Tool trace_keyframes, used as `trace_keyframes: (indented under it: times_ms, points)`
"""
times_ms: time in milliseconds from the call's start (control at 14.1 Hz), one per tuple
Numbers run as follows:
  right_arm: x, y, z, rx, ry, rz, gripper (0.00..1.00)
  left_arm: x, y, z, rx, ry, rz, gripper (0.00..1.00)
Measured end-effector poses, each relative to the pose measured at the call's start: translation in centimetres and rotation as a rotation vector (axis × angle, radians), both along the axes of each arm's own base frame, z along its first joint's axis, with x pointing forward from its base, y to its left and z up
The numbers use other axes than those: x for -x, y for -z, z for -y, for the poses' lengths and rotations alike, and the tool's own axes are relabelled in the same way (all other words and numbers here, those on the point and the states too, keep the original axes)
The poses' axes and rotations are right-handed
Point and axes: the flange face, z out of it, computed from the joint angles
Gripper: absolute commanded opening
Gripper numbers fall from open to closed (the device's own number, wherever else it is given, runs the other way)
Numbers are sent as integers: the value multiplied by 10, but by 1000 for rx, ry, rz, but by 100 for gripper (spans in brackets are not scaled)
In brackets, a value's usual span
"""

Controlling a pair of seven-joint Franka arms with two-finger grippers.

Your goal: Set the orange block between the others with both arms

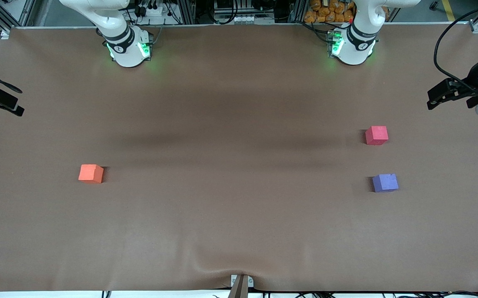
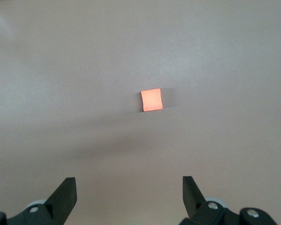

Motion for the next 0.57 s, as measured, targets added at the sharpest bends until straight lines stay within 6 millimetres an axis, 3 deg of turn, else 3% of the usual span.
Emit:
trace_keyframes:
  times_ms: [566]
  points:
    - [0,0,0,0,0,0,100,0,-5,-6,1,-11,11,100]
